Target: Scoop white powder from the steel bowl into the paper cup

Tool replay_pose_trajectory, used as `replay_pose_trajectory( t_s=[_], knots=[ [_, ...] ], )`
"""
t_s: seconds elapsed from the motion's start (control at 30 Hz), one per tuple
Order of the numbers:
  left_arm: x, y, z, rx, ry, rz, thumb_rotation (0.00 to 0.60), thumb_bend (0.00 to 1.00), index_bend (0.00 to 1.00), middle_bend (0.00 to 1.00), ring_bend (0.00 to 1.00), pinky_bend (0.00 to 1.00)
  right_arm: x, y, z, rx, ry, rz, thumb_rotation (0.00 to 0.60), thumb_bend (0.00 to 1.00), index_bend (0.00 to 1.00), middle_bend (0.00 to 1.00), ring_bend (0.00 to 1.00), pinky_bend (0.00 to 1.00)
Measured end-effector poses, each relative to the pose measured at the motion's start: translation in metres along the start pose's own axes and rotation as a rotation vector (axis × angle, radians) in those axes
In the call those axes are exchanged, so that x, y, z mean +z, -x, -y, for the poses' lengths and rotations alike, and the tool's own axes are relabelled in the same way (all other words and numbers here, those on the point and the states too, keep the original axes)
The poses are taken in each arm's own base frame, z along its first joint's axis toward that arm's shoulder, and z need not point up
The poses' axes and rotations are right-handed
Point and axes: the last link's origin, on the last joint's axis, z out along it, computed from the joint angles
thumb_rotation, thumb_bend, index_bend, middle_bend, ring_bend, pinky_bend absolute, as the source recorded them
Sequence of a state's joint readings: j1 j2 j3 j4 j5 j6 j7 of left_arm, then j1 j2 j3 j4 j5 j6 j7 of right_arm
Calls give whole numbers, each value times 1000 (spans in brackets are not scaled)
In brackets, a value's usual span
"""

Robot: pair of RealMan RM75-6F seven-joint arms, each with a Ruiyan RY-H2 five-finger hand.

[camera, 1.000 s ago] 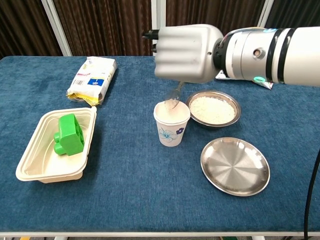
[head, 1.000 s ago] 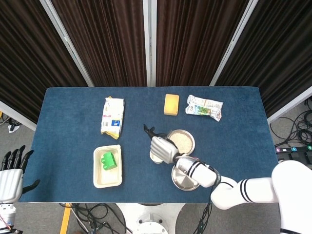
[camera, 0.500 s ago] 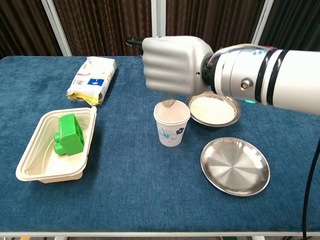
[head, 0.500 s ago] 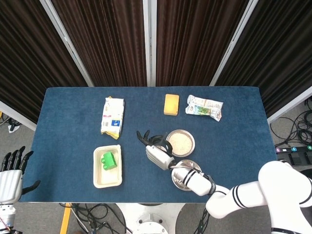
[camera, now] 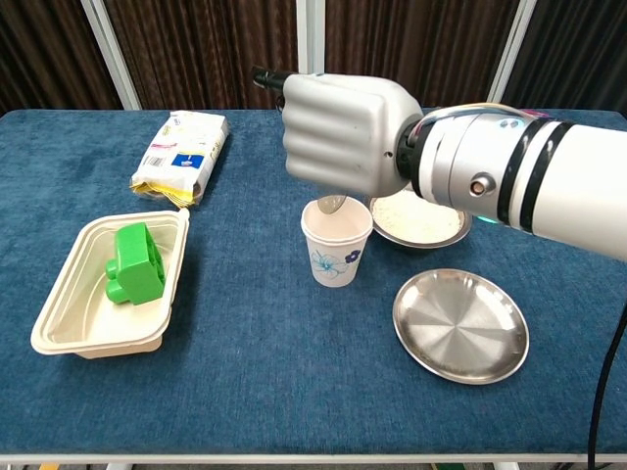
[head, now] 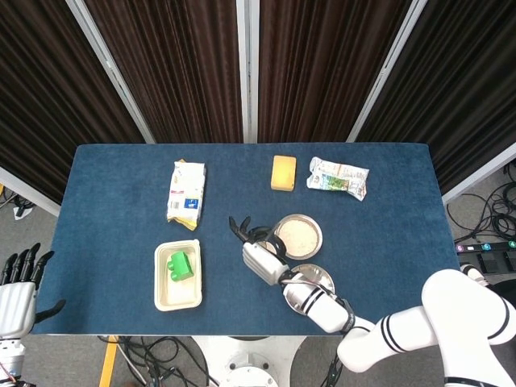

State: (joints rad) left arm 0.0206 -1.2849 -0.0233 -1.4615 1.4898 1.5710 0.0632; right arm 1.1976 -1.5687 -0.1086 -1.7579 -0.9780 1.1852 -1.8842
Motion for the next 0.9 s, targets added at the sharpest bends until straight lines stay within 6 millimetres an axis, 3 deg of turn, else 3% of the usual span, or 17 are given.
replay_pose_trajectory(
  t_s=[0.23,0.43,0.67,0.9],
  knots=[
    [2,-1,-1,3,12,-3,600,40,185,122,51,27,-17,15,-14,251,61,12,600,327,583,591,258,0],
    [6,-4,-6,16,19,-4,600,40,185,122,51,27,-51,37,-17,618,110,38,600,327,582,594,258,0],
    [6,-8,-10,27,26,-11,600,40,185,122,51,27,-104,64,7,1030,136,65,600,327,582,594,256,0],
    [4,-12,-12,35,31,-15,600,40,185,122,52,27,-139,90,45,1196,131,100,600,326,582,587,241,0]
  ],
)
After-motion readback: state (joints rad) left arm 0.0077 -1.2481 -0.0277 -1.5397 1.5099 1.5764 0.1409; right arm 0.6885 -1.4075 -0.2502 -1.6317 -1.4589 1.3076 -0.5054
